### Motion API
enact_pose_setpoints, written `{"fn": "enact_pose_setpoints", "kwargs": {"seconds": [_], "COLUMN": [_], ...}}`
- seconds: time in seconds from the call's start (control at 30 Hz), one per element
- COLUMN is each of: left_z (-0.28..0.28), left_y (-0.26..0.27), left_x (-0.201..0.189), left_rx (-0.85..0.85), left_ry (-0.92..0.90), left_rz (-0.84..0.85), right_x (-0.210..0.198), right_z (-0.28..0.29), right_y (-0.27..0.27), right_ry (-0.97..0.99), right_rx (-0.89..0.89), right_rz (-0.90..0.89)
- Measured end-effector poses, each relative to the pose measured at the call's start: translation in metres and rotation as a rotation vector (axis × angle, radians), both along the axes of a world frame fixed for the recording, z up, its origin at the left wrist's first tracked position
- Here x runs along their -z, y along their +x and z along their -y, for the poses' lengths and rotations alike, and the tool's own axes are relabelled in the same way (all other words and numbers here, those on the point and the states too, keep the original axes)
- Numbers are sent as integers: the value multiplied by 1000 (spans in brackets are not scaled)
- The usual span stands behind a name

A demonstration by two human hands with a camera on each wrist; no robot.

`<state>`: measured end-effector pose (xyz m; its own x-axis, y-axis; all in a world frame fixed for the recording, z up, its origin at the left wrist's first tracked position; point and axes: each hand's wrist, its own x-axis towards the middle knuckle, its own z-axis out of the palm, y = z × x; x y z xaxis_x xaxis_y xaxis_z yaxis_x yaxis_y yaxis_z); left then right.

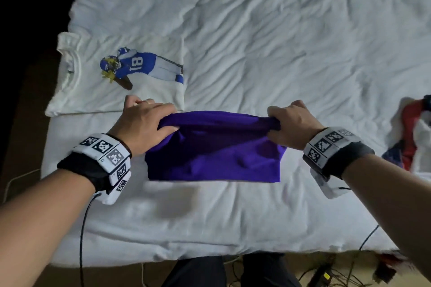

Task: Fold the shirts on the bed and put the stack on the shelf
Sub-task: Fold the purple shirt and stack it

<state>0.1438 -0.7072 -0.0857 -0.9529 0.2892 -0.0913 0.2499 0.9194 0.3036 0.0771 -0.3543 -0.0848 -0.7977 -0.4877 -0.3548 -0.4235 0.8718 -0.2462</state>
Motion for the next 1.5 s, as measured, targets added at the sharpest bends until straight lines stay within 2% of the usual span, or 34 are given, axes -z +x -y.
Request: {"fn": "enact_pose_setpoints", "kwargs": {"seconds": [0.1, 0.2, 0.3, 0.4, 0.53, 0.63, 0.73, 0.8, 0.9, 0.97, 1.07, 1.13, 1.33, 1.43, 1.5], "left_z": [3, 1, -4, -15, -36, -54, -68, -69, -63, -57, -56, -57, -50, -57, -62], "left_y": [9, 31, 65, 110, 184, 234, 255, 258, 255, 248, 228, 213, 184, 179, 178], "left_x": [-47, -70, -57, -21, 42, 74, 73, 65, 61, 67, 73, 75, 88, 88, 85], "left_rx": [38, 69, 108, 129, 182, 155, 15, -71, -274, -530, -948, -1079, -1064, -1024, -1009], "left_ry": [-9, -47, -151, -221, -278, -348, -330, -230, -70, -32, 12, 90, 338, 404, 442], "left_rz": [-149, -224, -290, -307, -185, 7, 238, 258, 143, 142, 360, 467, 609, 579, 525], "right_x": [-36, -58, -52, -18, 47, 79, 84, 77, 71, 73, 81, 83, 92, 90, 87], "right_z": [-6, -11, -19, -30, -50, -63, -70, -71, -66, -62, -60, -57, -49, -48, -47], "right_y": [4, 16, 39, 74, 140, 186, 210, 212, 204, 195, 181, 176, 157, 154, 155], "right_ry": [-170, -270, -272, -217, -171, -140, -88, -128, -268, -267, -93, -51, -120, -208, -258], "right_rx": [9, -64, -173, -277, -402, -428, -415, -406, -232, 40, 473, 617, 750, 730, 683], "right_rz": [-159, -263, -344, -376, -276, -174, -24, 30, 21, -20, 116, 243, 447, 540, 517]}}
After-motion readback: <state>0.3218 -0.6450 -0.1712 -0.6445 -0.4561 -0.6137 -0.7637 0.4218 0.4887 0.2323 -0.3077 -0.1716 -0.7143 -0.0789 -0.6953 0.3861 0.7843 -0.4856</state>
